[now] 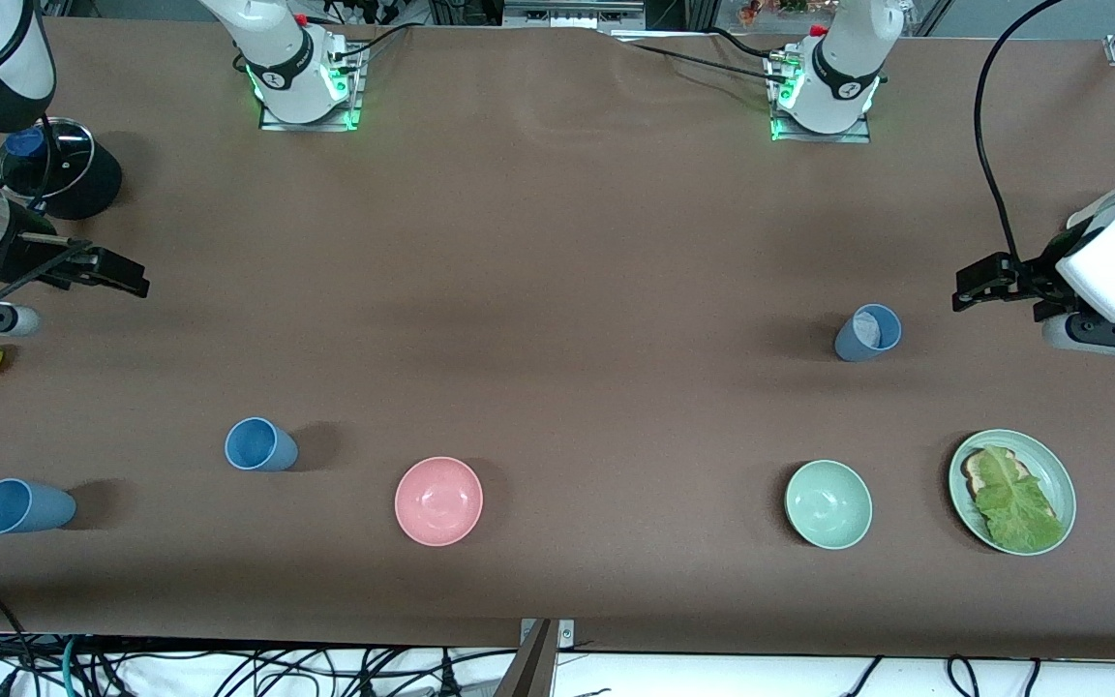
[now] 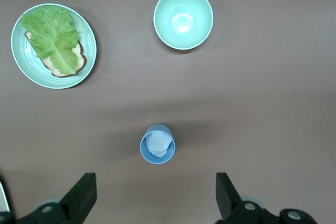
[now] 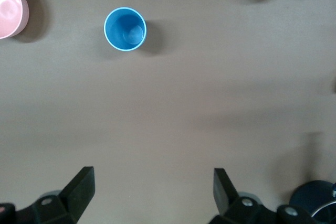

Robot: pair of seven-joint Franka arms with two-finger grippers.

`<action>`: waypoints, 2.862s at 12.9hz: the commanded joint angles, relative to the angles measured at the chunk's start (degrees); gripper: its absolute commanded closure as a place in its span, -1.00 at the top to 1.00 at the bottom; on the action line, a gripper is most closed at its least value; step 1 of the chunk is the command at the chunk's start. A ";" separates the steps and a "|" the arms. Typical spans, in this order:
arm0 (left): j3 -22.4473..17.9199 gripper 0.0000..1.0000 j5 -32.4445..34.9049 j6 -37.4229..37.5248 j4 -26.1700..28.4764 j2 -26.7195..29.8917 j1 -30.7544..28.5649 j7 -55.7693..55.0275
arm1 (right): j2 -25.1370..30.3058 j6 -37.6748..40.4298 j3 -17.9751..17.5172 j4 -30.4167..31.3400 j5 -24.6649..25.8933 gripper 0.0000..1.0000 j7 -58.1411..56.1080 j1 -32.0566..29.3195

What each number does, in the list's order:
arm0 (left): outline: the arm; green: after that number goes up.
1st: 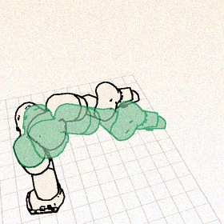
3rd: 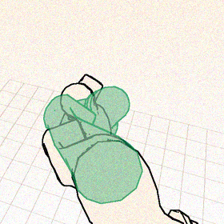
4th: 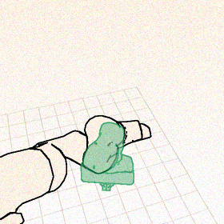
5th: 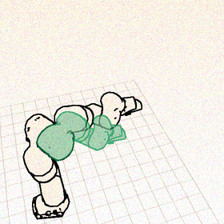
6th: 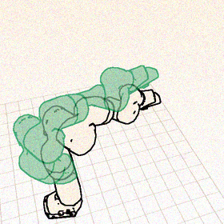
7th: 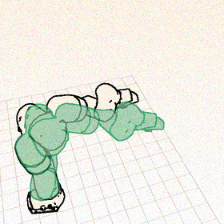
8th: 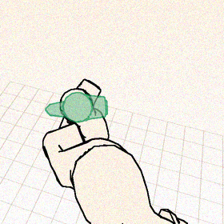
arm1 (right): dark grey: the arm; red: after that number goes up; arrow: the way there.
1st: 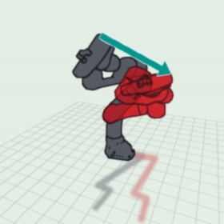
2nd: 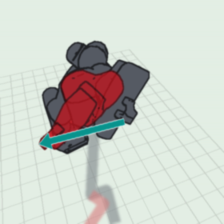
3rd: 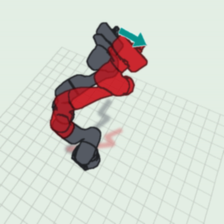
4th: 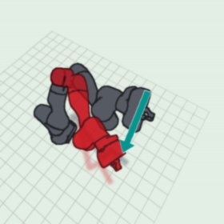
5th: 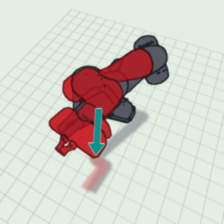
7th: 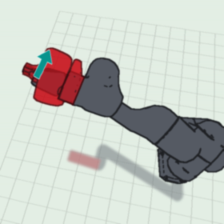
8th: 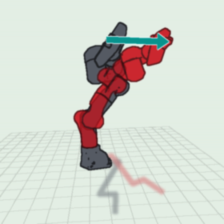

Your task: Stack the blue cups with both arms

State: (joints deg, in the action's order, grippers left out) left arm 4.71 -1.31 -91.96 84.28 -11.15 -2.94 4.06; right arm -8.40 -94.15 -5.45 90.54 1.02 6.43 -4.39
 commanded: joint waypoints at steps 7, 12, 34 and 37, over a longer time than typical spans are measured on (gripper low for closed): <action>0.13 1.00 -0.45 0.29 0.28 0.25 -0.40 0.16 | -0.48 0.19 -0.61 -1.33 -1.02 1.00 0.16 -0.88; 0.04 1.00 -0.98 0.29 0.28 0.25 -0.57 0.16 | -0.48 0.02 -0.61 -1.42 -1.02 1.00 0.16 -1.14; -0.23 1.00 -0.63 0.38 1.06 0.25 -1.80 0.42 | -0.57 -0.25 -0.61 -1.33 -1.11 1.00 0.51 -1.06; -0.23 1.00 -0.36 -0.15 2.90 -0.89 -4.96 6.98 | -0.66 -0.25 -0.61 -1.42 -1.11 1.00 0.51 -1.06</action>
State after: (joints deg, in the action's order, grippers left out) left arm 4.38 -1.30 -91.82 85.46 -11.92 -5.78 6.04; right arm -8.41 -94.70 -5.46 90.53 0.72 6.47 -4.74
